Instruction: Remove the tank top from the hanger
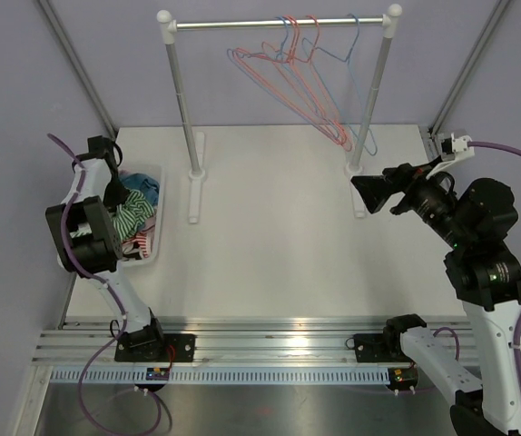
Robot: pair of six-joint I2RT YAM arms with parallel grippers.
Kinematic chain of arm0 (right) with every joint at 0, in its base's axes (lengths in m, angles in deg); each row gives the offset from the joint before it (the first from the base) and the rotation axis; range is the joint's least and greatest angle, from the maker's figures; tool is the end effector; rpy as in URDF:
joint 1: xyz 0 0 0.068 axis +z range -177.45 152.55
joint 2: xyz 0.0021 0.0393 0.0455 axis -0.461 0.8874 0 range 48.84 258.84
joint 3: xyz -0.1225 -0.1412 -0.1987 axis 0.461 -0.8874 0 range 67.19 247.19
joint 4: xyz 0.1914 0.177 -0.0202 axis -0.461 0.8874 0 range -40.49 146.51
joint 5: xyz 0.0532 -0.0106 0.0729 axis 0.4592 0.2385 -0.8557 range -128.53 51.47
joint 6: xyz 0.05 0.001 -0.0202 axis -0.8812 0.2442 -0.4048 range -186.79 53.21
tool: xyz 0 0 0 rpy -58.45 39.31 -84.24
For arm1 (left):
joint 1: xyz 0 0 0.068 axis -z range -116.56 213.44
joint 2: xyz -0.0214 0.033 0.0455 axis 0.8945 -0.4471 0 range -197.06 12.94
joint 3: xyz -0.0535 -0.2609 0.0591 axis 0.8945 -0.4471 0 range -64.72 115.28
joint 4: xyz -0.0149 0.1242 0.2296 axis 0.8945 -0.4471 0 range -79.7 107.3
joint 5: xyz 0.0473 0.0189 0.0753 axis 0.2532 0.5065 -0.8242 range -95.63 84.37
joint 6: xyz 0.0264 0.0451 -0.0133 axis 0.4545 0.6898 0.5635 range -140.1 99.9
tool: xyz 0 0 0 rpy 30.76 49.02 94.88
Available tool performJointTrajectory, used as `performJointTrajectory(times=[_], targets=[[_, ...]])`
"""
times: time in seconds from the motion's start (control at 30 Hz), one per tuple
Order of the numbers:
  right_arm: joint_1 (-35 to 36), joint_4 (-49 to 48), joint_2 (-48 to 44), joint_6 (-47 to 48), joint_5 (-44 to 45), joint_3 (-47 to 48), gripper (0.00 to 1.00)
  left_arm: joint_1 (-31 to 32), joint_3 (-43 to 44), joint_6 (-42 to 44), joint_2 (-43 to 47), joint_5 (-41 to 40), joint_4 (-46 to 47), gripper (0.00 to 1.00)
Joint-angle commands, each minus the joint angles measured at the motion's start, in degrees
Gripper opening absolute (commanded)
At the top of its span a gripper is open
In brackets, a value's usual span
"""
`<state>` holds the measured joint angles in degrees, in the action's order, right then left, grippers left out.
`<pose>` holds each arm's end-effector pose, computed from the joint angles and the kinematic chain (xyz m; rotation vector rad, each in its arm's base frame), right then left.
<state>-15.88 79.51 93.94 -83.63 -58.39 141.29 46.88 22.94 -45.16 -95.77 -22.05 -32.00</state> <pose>0.1213 0.0372 0.4699 -0.2017 1.6141 0.6586 0.3721 0.1213 0.2297 -1.0441 2.5531 0.3615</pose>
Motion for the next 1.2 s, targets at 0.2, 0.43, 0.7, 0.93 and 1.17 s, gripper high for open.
performJointTrajectory(times=[0.2,0.43,0.7,0.93,1.17], targets=[[0.12,-0.91,-2.47,-1.0,-2.29,0.34,0.99,0.65,4.8,4.14,-8.97,19.48,0.34,0.11],[0.12,0.76,-1.51,0.14,-1.68,1.66,1.0,2.84,6.12,4.84,-9.78,22.14,0.08,0.26],[0.12,5.41,-0.19,2.69,3.33,4.46,0.99,3.02,6.12,4.23,3.47,14.32,-1.41,0.78],[0.64,9.38,1.74,5.24,10.79,4.73,1.0,2.93,4.72,4.49,17.09,11.15,-1.59,0.99],[1.08,11.13,1.22,5.68,19.5,2.54,0.99,9.24,-0.36,8.61,36.4,9.51,1.04,0.99]])
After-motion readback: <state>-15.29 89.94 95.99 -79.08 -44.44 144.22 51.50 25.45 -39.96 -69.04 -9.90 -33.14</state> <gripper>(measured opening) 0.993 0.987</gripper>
